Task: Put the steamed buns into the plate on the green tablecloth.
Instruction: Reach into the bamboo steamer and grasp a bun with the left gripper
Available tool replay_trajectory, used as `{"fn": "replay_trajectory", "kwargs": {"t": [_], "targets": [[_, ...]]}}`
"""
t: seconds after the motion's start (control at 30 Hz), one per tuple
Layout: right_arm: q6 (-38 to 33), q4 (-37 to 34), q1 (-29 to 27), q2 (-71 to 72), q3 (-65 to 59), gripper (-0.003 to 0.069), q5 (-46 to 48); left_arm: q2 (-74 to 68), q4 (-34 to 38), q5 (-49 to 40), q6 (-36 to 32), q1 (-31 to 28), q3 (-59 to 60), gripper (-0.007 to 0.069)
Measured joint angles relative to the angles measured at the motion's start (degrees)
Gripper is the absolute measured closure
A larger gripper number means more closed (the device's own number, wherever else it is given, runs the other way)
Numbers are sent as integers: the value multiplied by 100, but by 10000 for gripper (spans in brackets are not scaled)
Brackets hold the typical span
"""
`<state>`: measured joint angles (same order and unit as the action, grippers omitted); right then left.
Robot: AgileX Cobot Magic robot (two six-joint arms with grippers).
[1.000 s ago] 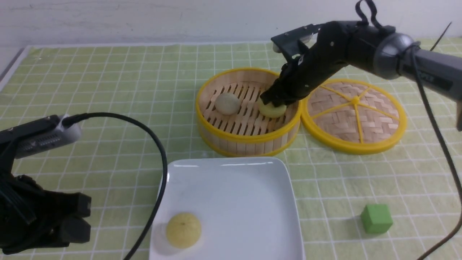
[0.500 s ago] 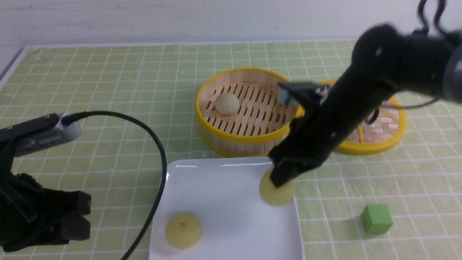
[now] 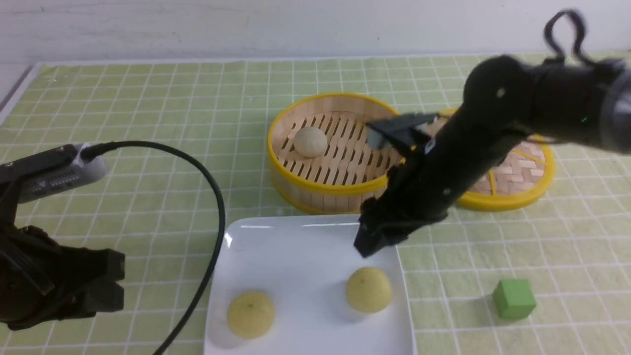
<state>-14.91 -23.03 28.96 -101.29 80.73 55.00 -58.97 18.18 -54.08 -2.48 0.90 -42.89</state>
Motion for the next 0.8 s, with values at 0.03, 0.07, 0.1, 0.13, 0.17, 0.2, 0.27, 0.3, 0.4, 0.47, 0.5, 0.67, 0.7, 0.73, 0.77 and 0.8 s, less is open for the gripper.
{"fn": "replay_trajectory", "kwargs": {"t": [0.03, 0.07, 0.1, 0.13, 0.17, 0.2, 0.27, 0.3, 0.4, 0.47, 0.5, 0.67, 0.7, 0.73, 0.77, 0.8], "targets": [[231, 386, -16, 127, 132, 167, 151, 0, 7, 103, 7, 0, 0, 375], [467, 769, -22, 289, 273, 181, 323, 0, 28, 185, 37, 0, 0, 375], [601, 1052, -30, 417, 362, 200, 468, 0, 72, 274, 78, 0, 0, 377], [686, 1117, -37, 482, 395, 207, 506, 0, 84, 291, 90, 0, 0, 377], [881, 1417, -37, 609, 442, 242, 693, 0, 134, 369, 137, 0, 0, 384], [1153, 1810, -48, 890, 470, 333, 1071, -5, 206, 501, 213, 0, 0, 407], [1416, 2140, -53, 1195, 431, 459, 1420, -77, 271, 601, 319, 0, -73, 456], [1491, 2237, -53, 1356, 365, 527, 1481, -157, 314, 649, 371, 0, -133, 482], [1573, 2303, -53, 1839, -44, 659, 1524, -576, 662, 737, 450, 5, -502, 589], [1624, 2303, -53, 2187, -507, 673, 1550, -977, 936, 742, 362, 120, -835, 619], [1664, 2303, -53, 2358, -772, 674, 1560, -1160, 1013, 742, 319, 245, -960, 622], [1704, 2333, -53, 3060, -1991, 675, 1242, -2507, 1030, 737, 248, 1115, -1980, 622], [1704, 2333, -53, 3142, -2212, 675, 1110, -2826, 982, 737, 284, 1277, -2295, 621], [1716, 2333, -53, 3209, -2367, 675, 952, -3084, 938, 737, 345, 1413, -2638, 617], [1715, 2333, -53, 3269, -2531, 675, 798, -3345, 893, 737, 428, 1507, -2929, 608], [1715, 2333, -53, 3301, -2640, 675, 694, -3672, 828, 729, 565, 1609, -3306, 595]]}}
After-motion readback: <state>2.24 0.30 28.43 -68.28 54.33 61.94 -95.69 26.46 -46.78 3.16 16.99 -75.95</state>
